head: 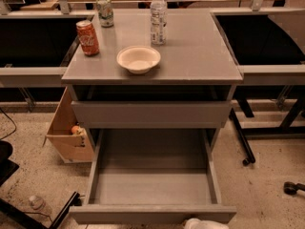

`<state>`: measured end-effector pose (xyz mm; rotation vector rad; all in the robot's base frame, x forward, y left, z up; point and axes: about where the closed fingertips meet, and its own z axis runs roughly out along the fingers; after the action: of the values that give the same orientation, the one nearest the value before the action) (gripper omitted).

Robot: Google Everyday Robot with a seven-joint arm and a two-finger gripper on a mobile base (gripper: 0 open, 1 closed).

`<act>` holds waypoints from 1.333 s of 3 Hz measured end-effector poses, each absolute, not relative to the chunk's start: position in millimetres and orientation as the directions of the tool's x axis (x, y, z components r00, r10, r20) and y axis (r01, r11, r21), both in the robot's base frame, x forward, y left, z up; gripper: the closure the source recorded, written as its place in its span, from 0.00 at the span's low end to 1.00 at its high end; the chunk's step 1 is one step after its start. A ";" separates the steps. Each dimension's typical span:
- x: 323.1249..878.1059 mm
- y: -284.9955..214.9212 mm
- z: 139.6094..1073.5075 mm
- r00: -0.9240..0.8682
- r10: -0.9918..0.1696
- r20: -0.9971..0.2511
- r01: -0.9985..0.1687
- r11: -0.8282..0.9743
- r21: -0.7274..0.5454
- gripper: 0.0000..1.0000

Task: Close middle drawer

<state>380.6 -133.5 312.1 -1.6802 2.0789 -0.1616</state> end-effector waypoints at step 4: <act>517.0 -126.3 401.4 0.108 -0.994 -0.021 -0.798 -0.074 -0.598 1.00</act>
Offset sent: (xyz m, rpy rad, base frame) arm 0.1602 0.0006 0.0732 -0.2321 -0.3179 0.2153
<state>517.0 -126.3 401.4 -1.9257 1.7398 -0.5556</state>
